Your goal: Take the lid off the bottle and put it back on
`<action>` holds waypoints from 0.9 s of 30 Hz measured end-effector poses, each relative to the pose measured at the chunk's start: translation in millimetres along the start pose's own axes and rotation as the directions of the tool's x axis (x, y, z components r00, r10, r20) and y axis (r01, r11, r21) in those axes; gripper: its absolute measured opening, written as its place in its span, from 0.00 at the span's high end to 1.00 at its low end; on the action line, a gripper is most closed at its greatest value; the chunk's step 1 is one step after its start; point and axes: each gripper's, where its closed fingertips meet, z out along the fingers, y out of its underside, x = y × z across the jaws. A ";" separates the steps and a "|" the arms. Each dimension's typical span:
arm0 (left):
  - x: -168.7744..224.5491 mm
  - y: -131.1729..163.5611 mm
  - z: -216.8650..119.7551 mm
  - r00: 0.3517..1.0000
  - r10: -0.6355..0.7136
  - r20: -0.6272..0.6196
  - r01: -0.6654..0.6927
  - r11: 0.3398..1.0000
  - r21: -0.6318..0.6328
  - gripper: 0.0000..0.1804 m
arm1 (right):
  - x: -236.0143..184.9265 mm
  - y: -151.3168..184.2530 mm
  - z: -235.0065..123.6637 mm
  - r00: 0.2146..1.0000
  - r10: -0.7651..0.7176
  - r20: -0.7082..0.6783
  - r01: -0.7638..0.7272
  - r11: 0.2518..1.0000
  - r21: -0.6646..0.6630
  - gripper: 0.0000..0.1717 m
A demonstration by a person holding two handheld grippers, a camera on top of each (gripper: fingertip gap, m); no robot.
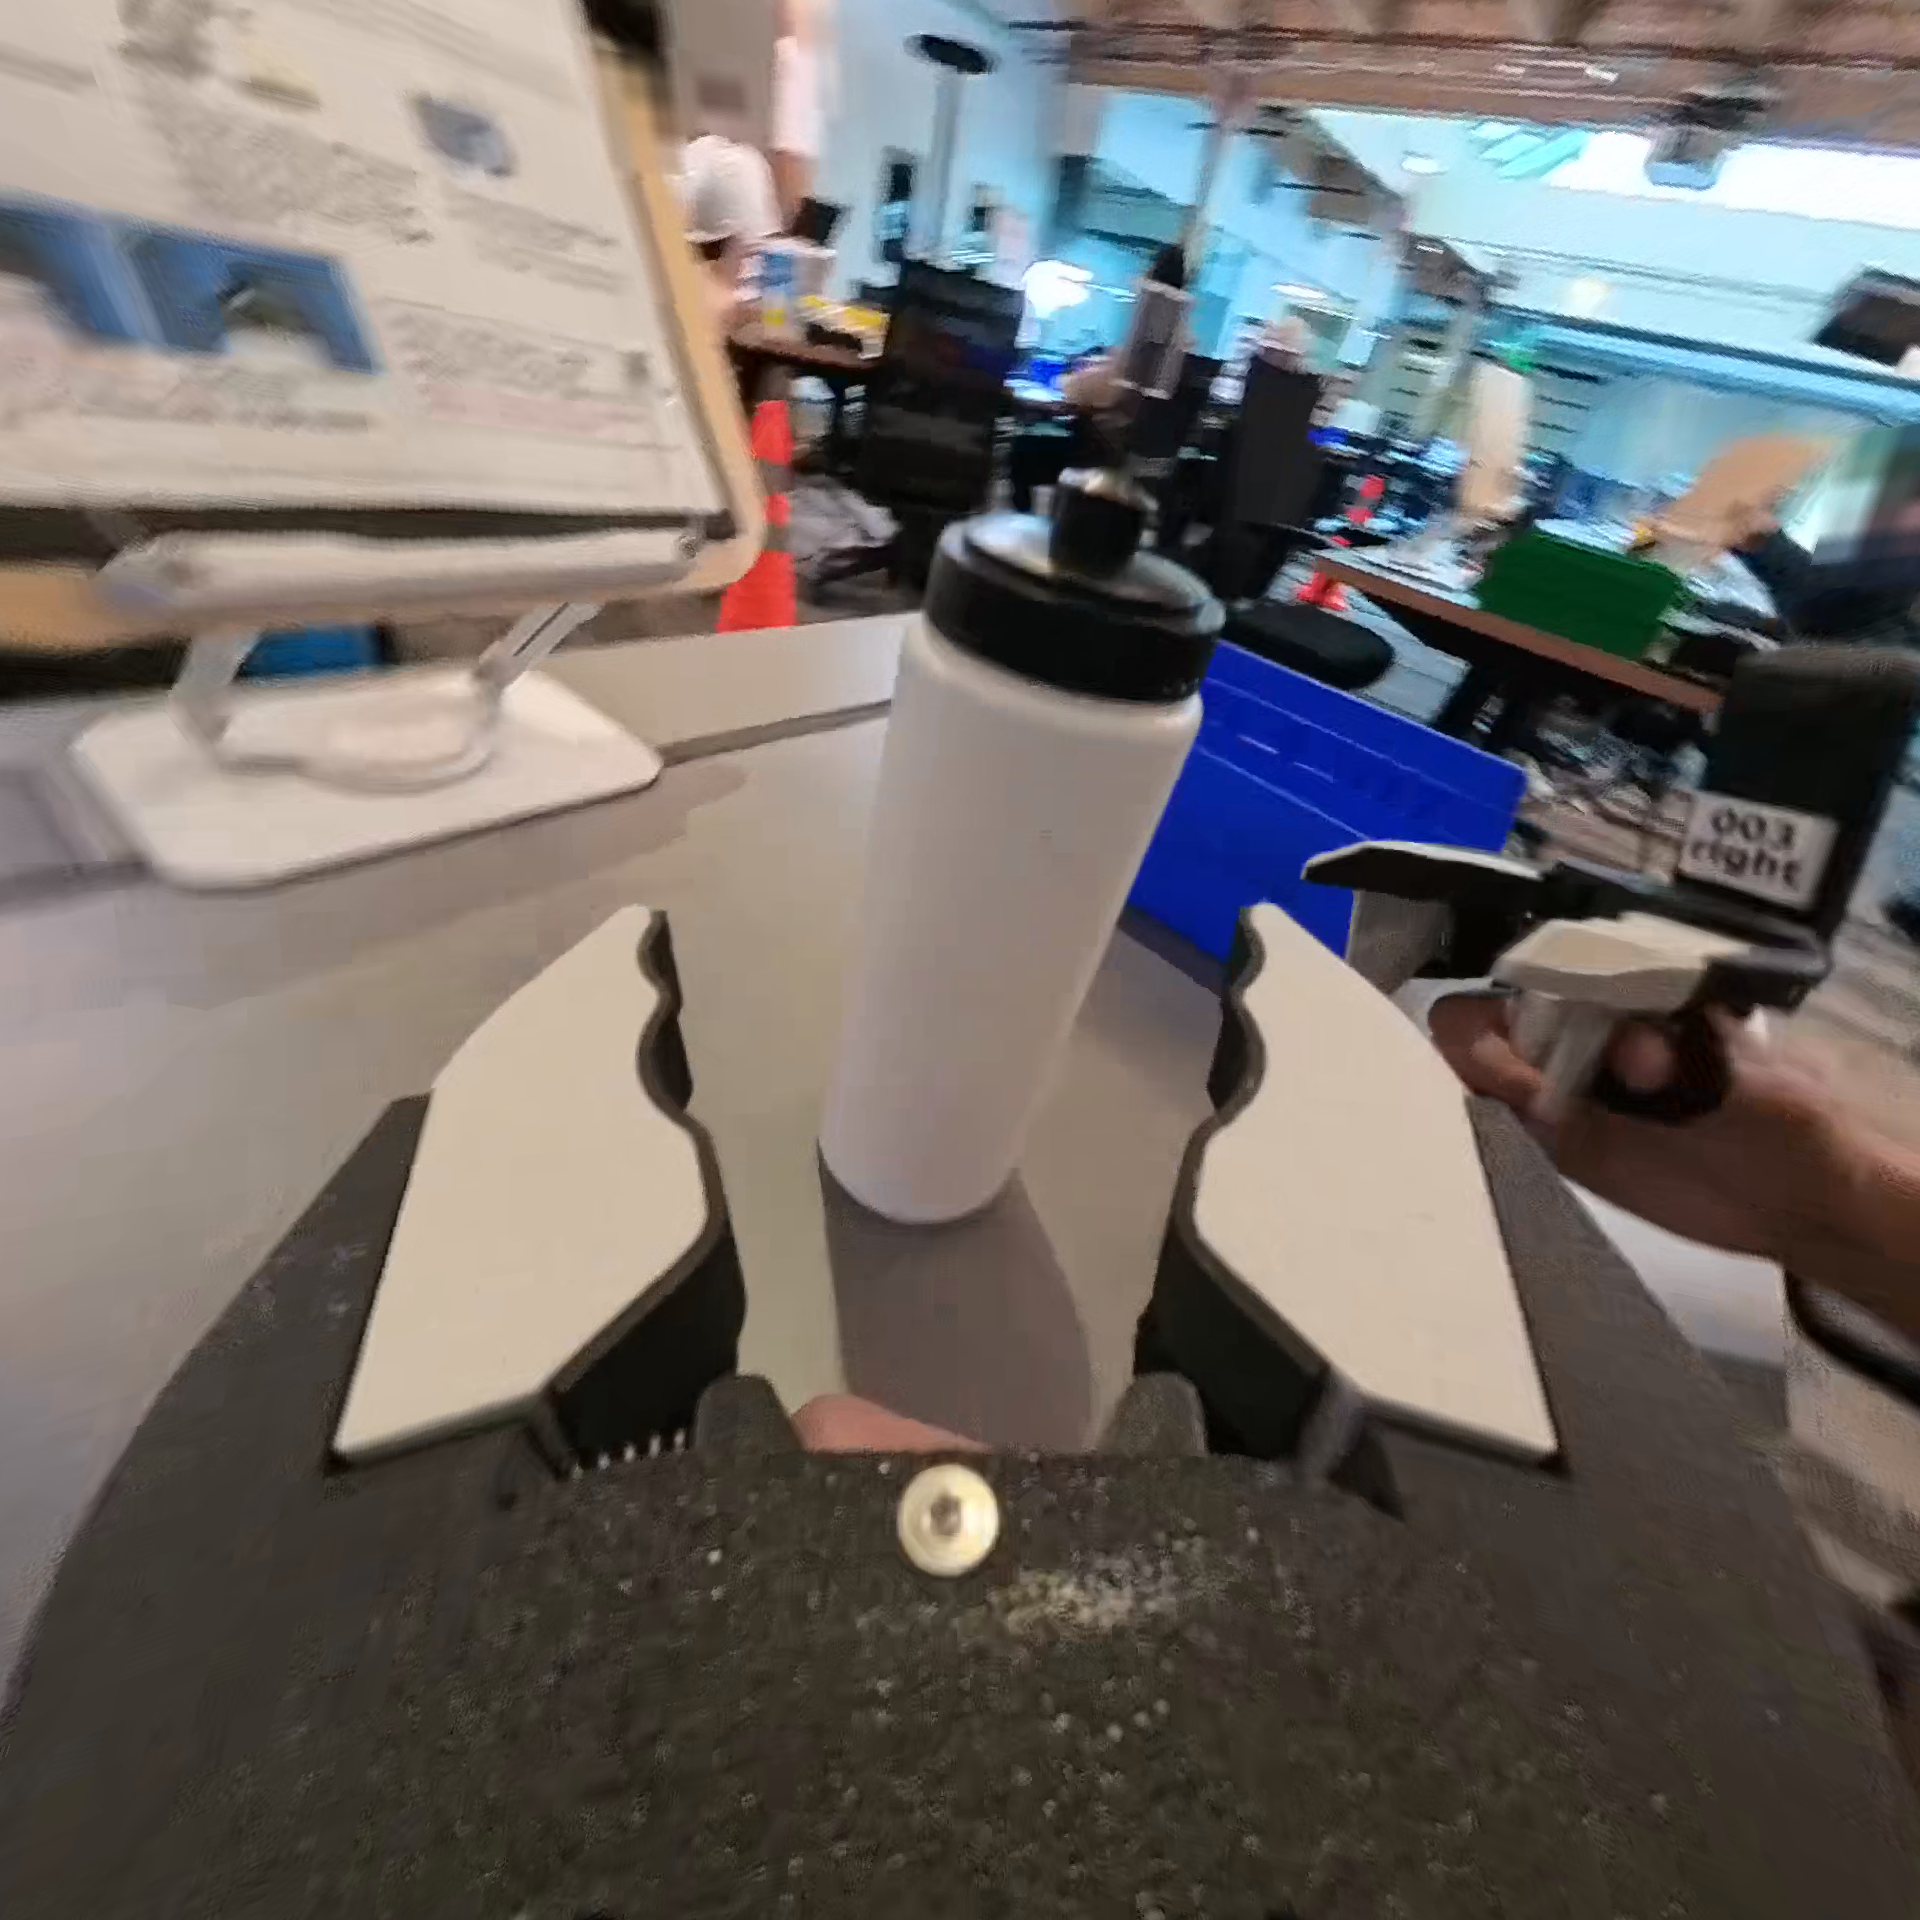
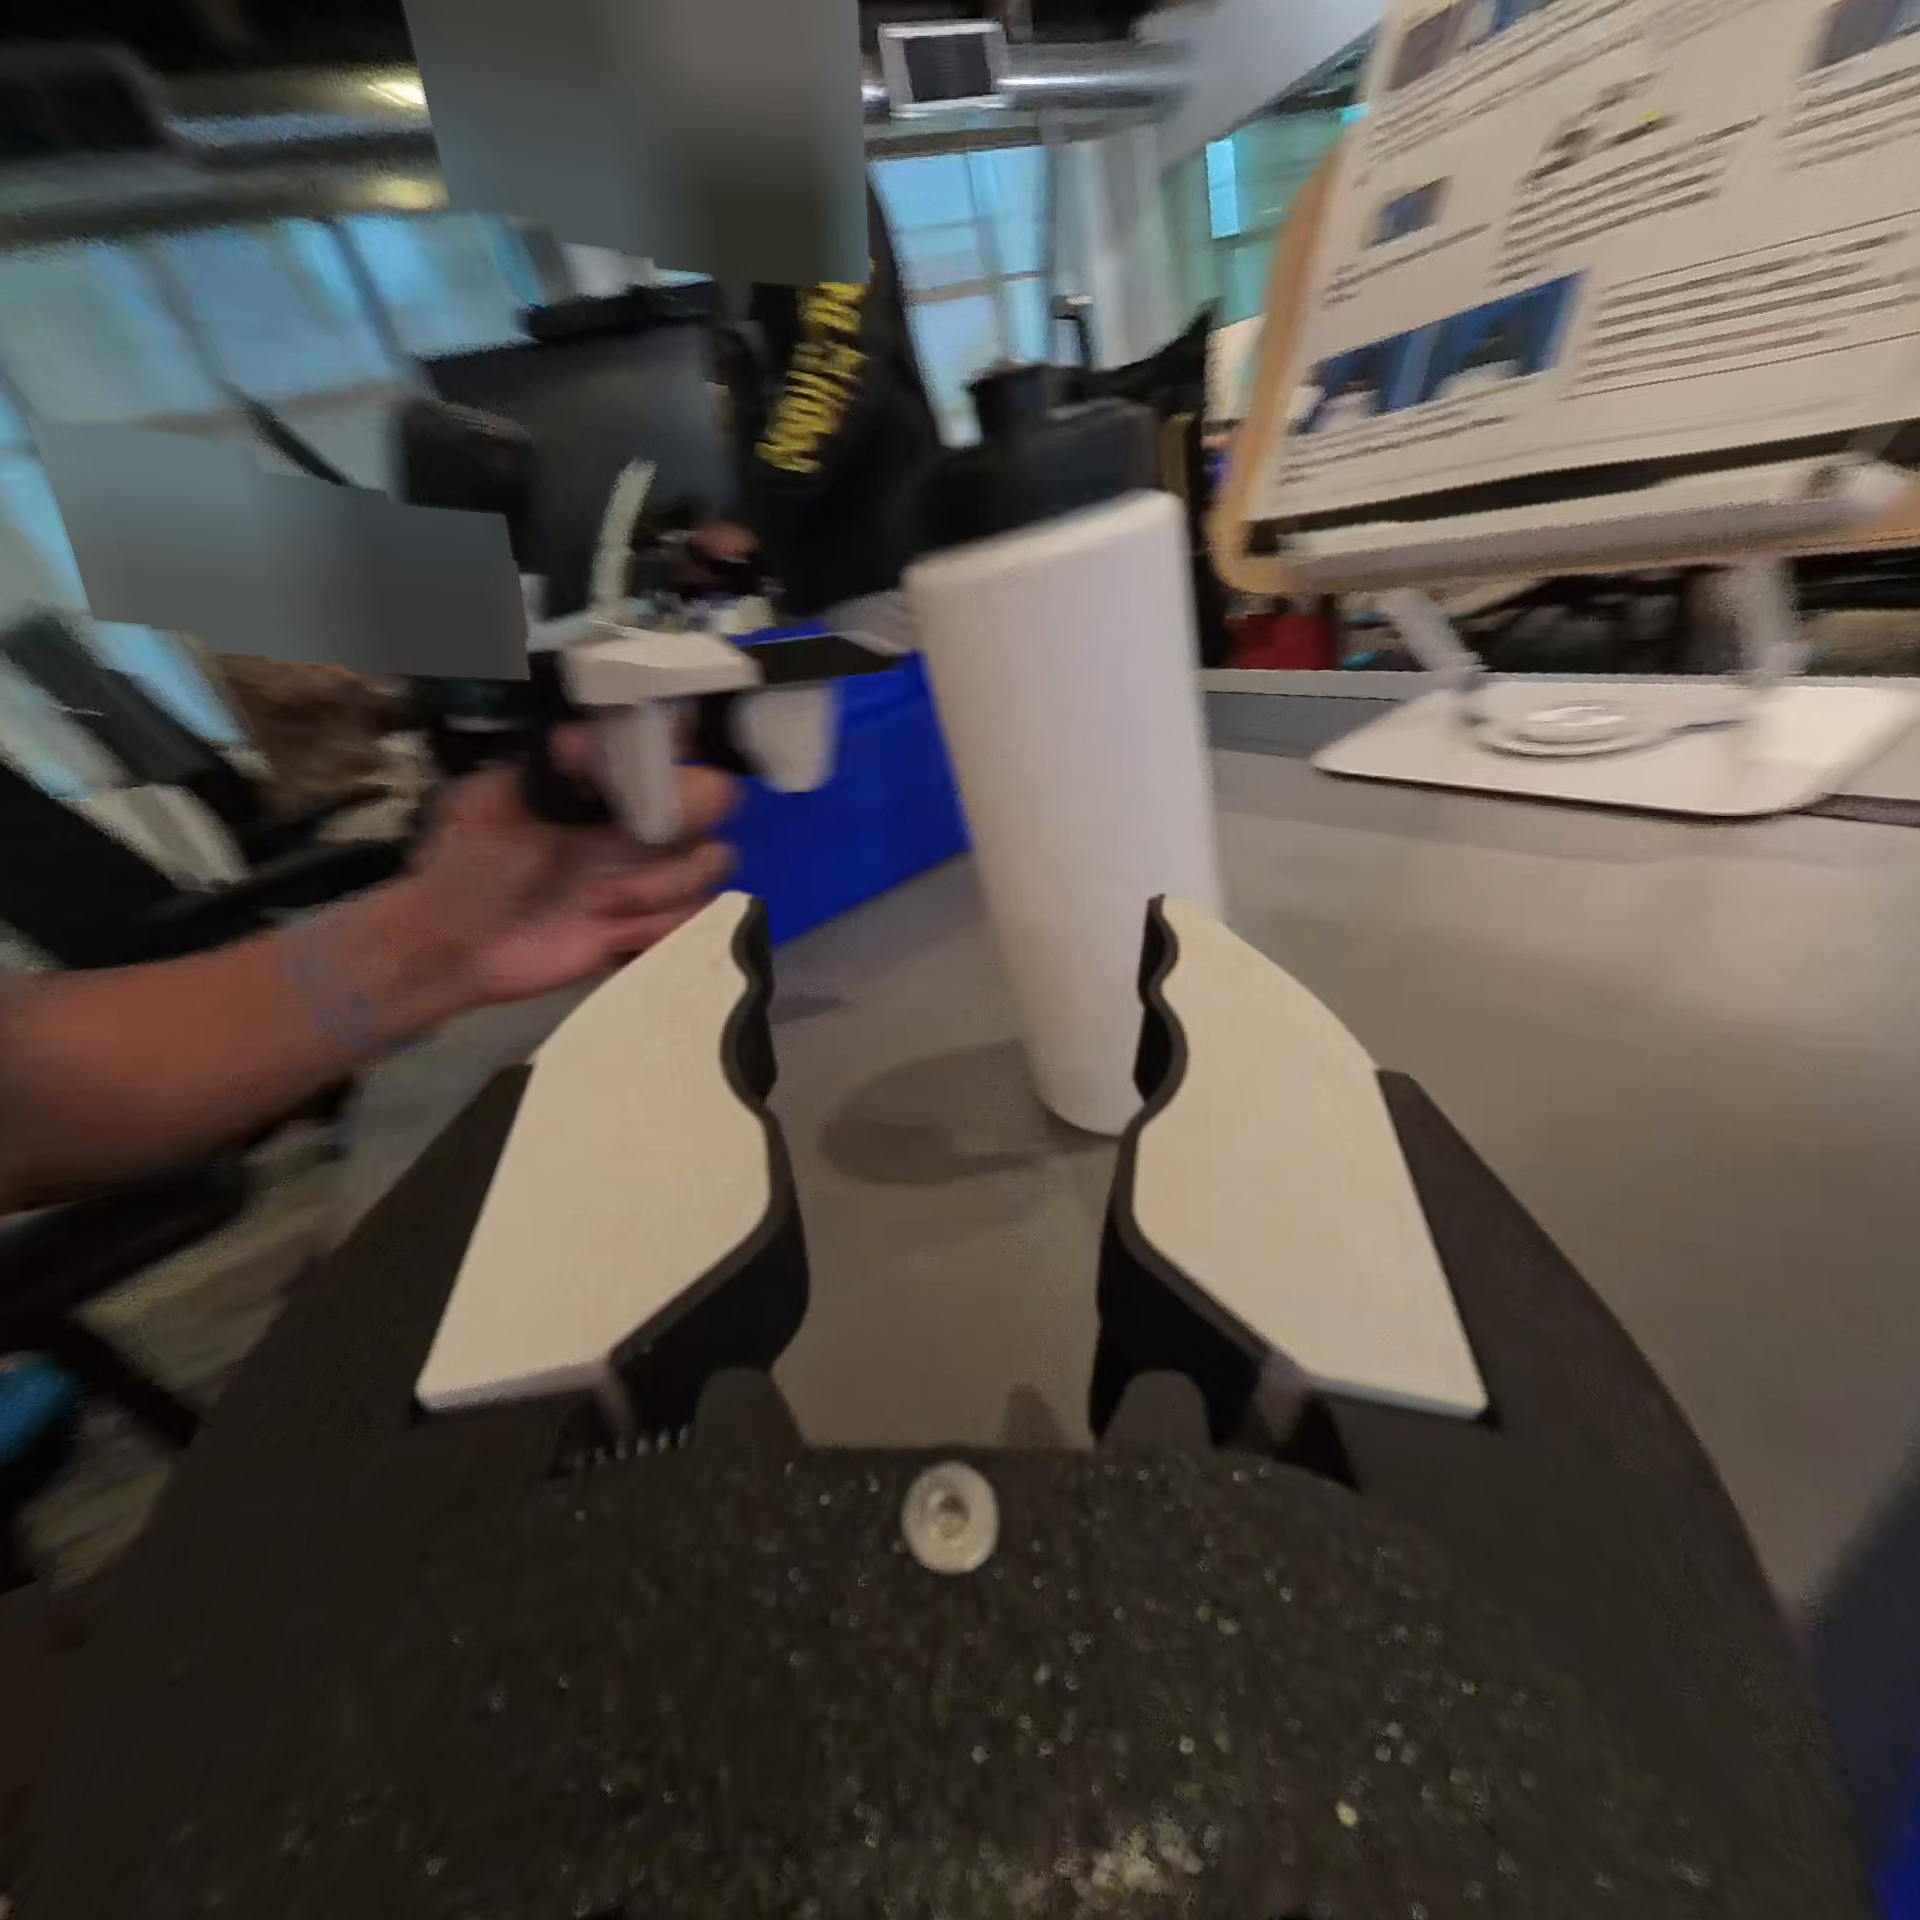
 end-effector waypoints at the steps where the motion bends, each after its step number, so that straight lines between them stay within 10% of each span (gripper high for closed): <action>1: -1.3 12.3 -12.9 0.996 -0.041 0.084 0.043 0.999 -0.026 0.48 | 8.6 4.0 -3.8 0.998 -0.025 -0.066 0.025 1.000 -0.007 0.59; 6: 16.0 66.5 -73.4 0.953 -0.041 0.300 0.052 0.998 -0.031 0.54 | 28.6 36.9 -22.3 0.986 -0.004 -0.165 -0.026 0.983 -0.184 0.62; 27: 55.8 77.4 -76.9 0.995 -0.002 0.095 0.009 0.997 -0.073 0.56 | 34.8 37.5 -9.4 0.966 -0.134 -0.221 0.087 0.974 -0.209 0.62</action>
